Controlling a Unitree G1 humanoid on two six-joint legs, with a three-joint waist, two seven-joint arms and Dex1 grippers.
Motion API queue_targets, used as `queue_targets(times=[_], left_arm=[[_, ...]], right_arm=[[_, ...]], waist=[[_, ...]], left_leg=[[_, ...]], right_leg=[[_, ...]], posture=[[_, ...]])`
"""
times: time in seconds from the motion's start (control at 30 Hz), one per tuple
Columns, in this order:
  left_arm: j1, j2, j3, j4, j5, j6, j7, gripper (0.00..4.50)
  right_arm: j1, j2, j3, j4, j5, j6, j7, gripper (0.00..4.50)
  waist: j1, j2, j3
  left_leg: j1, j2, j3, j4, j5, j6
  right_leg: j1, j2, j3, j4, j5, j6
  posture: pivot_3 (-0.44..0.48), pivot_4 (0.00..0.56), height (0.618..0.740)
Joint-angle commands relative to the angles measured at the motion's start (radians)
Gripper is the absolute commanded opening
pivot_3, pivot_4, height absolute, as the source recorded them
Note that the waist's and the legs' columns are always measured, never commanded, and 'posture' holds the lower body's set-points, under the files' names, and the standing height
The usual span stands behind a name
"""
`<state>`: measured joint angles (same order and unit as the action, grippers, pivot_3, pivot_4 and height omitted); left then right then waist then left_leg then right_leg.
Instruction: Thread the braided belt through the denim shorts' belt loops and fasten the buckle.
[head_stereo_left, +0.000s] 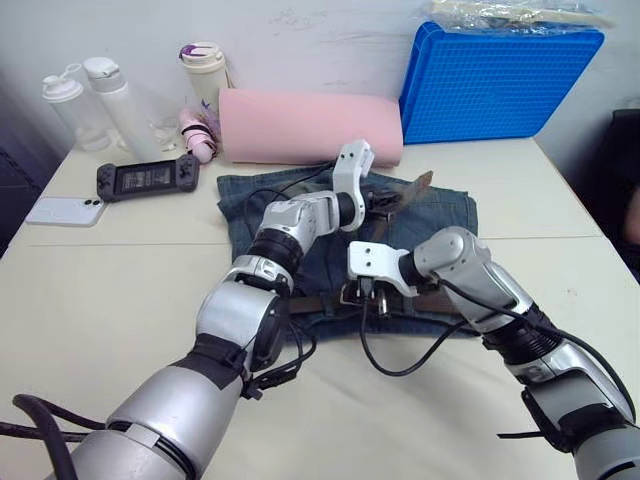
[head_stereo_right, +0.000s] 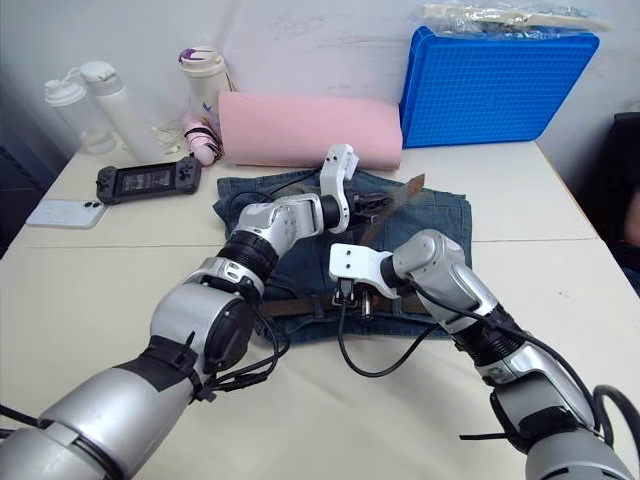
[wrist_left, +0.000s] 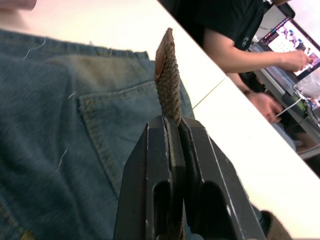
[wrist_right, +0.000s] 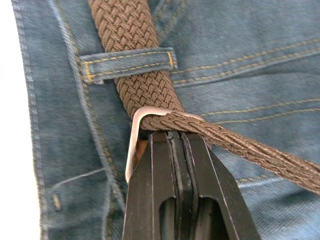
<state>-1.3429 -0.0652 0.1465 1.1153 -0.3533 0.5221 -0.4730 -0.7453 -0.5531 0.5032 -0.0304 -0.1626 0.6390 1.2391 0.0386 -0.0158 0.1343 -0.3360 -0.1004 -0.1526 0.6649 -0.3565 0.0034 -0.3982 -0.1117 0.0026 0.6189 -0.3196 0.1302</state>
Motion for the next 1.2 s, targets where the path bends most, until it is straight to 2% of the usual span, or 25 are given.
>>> queue_targets(times=[0.03, 0.33, 0.57, 0.8, 0.9, 1.03, 1.2], left_arm=[[-0.199, -0.024, 0.098, -0.181, -0.107, -0.176, -0.053, 0.00], [-0.073, 0.053, 0.106, -0.345, -0.121, 0.010, -0.091, 0.00], [0.163, 0.155, 0.103, -0.725, -0.179, 0.317, -0.038, 0.00], [0.344, 0.186, 0.060, -1.039, -0.248, 0.512, -0.012, 0.00], [0.398, 0.198, 0.005, -1.132, -0.258, 0.546, -0.034, 0.00], [0.487, 0.285, -0.147, -1.248, -0.211, 0.500, -0.126, 0.00], [0.553, 0.380, -0.251, -1.269, -0.143, 0.403, -0.182, 0.00]], right_arm=[[0.187, 0.040, 0.217, 0.111, 0.011, 0.037, 0.078, 0.03], [0.201, 0.058, 0.184, 0.131, 0.012, 0.026, 0.052, 0.03], [0.246, 0.072, 0.012, 0.112, 0.096, 0.078, 0.018, 0.03], [0.234, 0.034, -0.174, -0.007, 0.254, 0.222, -0.017, 0.03], [0.218, 0.016, -0.259, -0.051, 0.329, 0.295, -0.041, 0.03], [0.202, -0.036, -0.400, -0.118, 0.448, 0.398, -0.066, 0.03], [0.193, -0.082, -0.523, -0.194, 0.588, 0.503, -0.091, 0.03]], waist=[[0.001, 0.000, 0.000], [-0.004, 0.000, 0.000], [-0.017, 0.000, 0.000], [-0.012, 0.001, 0.002], [-0.012, 0.003, 0.006], [-0.012, 0.007, 0.015], [-0.011, 0.010, 0.023]], left_leg=[[0.000, 0.000, 0.000, 0.000, 0.000, 0.000], [0.000, 0.000, -0.001, -0.001, 0.000, 0.000], [0.000, 0.000, -0.003, -0.002, 0.000, -0.001], [-0.002, 0.000, -0.006, -0.007, -0.001, 0.000], [-0.004, 0.000, -0.006, -0.007, -0.002, 0.001], [-0.005, -0.002, -0.006, -0.007, -0.002, 0.001], [-0.011, -0.002, -0.006, -0.002, -0.002, 0.001]], right_leg=[[0.000, 0.000, 0.000, 0.000, 0.000, 0.000], [-0.001, 0.000, 0.001, 0.001, 0.000, 0.000], [-0.006, 0.000, 0.005, 0.003, 0.000, 0.000], [-0.012, 0.000, 0.005, 0.005, 0.000, 0.000], [-0.013, 0.000, 0.004, 0.003, 0.000, 0.000], [-0.013, -0.001, 0.004, 0.002, 0.000, 0.000], [-0.017, -0.002, 0.004, 0.001, 0.000, 0.000]], posture=[[0.000, 0.150, 0.740], [0.000, 0.150, 0.740], [0.000, 0.150, 0.740], [0.000, 0.150, 0.740], [0.000, 0.150, 0.740], [0.000, 0.150, 0.740], [0.000, 0.150, 0.740]])
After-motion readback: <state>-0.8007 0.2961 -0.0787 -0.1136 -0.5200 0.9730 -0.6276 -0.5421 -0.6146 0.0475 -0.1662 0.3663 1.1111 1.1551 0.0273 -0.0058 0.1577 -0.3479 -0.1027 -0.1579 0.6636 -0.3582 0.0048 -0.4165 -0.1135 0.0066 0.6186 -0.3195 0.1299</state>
